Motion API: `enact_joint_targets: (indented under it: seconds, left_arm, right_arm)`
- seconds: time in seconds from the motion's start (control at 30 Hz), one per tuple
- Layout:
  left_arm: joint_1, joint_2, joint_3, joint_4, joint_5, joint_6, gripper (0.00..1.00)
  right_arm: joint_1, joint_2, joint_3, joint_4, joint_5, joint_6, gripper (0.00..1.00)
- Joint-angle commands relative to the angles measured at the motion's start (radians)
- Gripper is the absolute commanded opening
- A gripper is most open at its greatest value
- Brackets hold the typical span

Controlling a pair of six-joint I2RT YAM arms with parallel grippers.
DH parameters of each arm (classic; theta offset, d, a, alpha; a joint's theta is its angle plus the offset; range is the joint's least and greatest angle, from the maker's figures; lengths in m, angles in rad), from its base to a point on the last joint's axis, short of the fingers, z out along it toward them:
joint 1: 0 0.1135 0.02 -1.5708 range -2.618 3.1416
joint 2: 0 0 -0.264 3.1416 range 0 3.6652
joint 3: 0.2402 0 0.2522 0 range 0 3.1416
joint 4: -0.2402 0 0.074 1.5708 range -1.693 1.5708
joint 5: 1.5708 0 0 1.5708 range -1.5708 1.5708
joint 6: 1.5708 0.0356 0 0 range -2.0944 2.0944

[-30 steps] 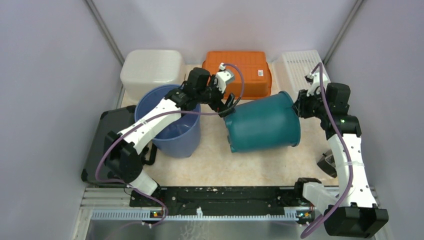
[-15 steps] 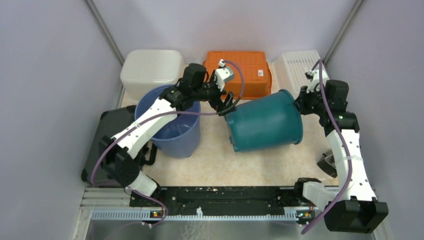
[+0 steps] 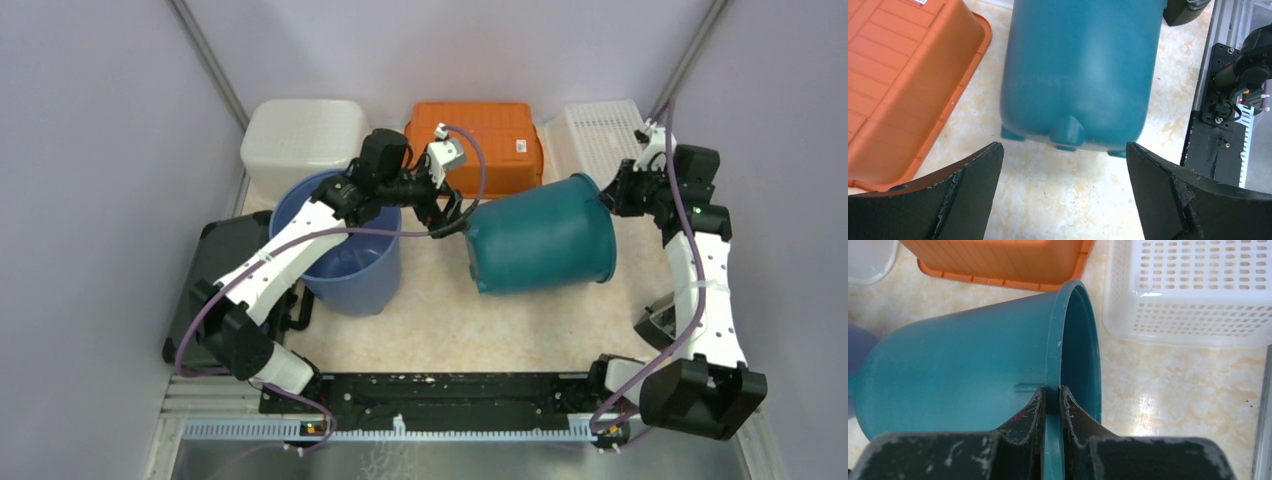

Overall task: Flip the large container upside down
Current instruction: Place the container at the center of the board.

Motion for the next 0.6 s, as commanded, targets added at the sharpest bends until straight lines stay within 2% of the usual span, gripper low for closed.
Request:
enact_joint_targets:
  seconds: [0.0,0.23,0.37,0.43,0.57]
  left_arm:
    - [-0.003,-0.001,-0.006,-0.027,-0.008,-0.034,0.99]
    - [-0.003,0.005,-0.063,0.015,0.034,-0.065,0.99]
    - [-0.003,0.033,-0.107,0.034,0.057,-0.068,0.99]
    - [-0.003,0.054,-0.114,0.039,0.060,-0.069,0.99]
    - [-0.002,0.097,-0.112,0.058,0.067,-0.078,0.99]
  right_arm:
    - [-0.050,0.061,0.043,-0.086,-0.068,0.017,0.00]
    - [-0.063,0.072,0.053,-0.077,-0.082,0.013,0.02]
    - [-0.062,0.031,0.075,-0.101,-0.062,-0.034,0.22]
    - [-0.062,0.025,0.085,-0.131,-0.069,-0.068,0.29]
    - [-0.063,0.023,0.083,-0.203,-0.084,-0.147,0.34]
